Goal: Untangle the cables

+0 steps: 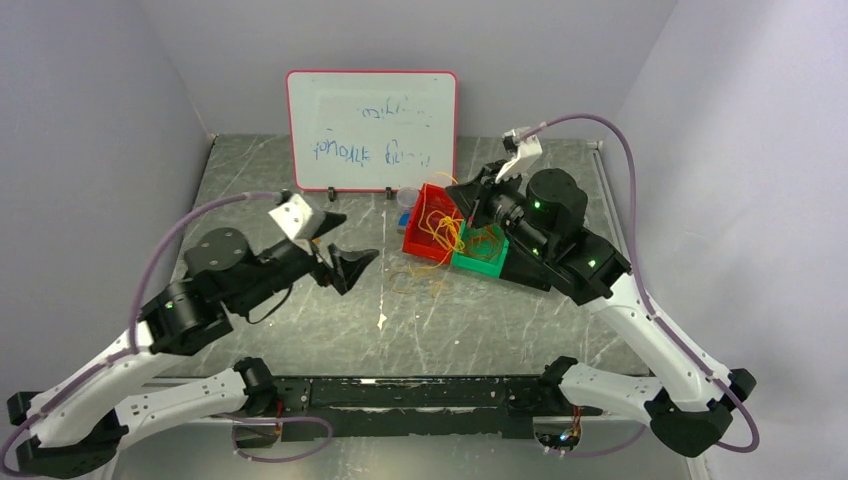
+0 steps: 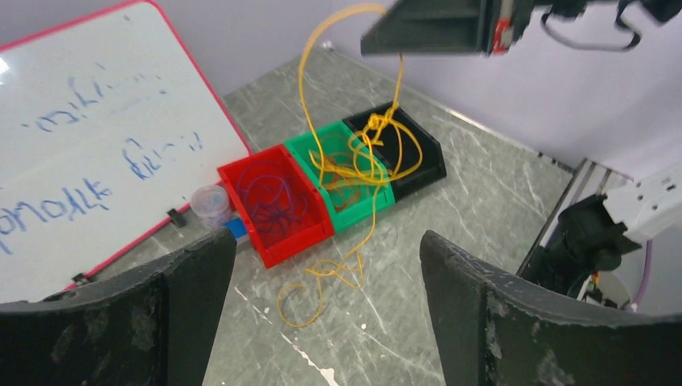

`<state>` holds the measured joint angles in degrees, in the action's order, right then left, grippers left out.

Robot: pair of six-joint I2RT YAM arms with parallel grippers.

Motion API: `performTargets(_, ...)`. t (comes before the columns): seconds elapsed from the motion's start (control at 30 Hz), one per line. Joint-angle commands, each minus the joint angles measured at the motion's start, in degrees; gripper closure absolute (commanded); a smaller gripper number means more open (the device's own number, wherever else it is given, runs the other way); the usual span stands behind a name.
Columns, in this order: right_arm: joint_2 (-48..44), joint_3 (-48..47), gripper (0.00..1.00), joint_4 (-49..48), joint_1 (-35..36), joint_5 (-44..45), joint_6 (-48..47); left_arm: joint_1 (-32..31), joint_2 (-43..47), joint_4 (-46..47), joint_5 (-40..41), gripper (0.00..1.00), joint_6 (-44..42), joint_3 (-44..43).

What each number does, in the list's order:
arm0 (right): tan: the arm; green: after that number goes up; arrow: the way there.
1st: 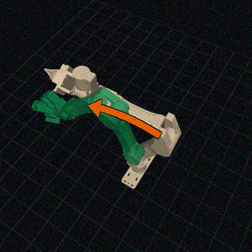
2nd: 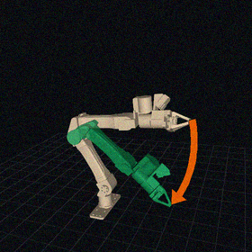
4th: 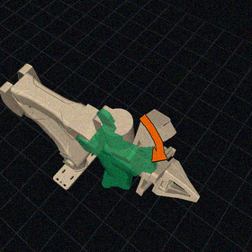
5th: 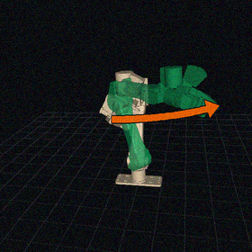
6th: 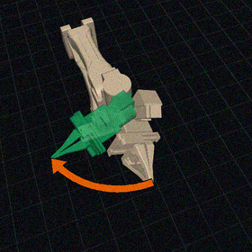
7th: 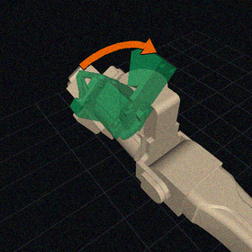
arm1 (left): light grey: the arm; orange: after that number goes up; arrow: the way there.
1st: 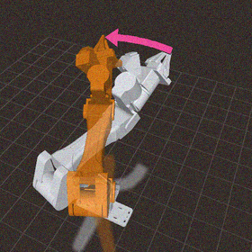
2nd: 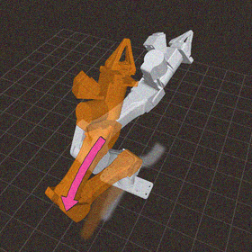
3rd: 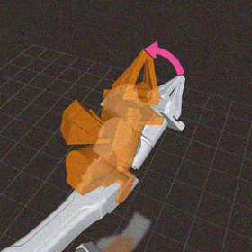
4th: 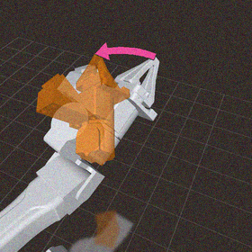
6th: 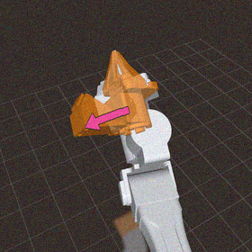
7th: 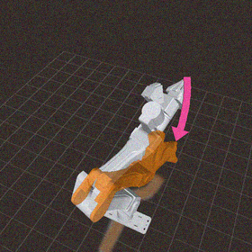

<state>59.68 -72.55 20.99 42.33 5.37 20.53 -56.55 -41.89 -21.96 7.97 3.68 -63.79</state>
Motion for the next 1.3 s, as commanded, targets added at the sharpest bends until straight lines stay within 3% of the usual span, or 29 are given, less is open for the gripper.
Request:
performTargets(0.0,-2.75,1.17,1.0,-7.98,-0.06,-6.94,-0.76,0.04,-2.46,7.07,-6.71,0.13,1.03,3.83)
performTargets(0.3,-3.74,-0.18,1.0,-12.18,-0.1,-22.26,-6.32,0.04,-3.29,10.46,-11.53,0.17,-0.54,6.22)
performTargets(0.57,-4.27,-2.09,1.0,-7.99,-0.13,-26.36,-15.84,0.0,2.77,4.66,-14.43,0.17,-3.71,2.53)
performTargets(0.83,-5.22,-1.13,1.0,-8.03,-0.13,-37.31,-21.59,0.04,8.0,2.87,-9.28,0.17,-2.8,3.41)
performTargets(1.1,-4.95,-1.94,1.0,-4.45,-0.09,-49.97,-26.9,0.04,6.58,4.79,-8.38,0.17,-3.0,4.5)
performTargets(1.27,-5.12,-0.47,1.0,-4.97,-0.09,-48.16,-26.27,0.04,5.12,7.01,-9.01,0.15,-3.74,6.65)
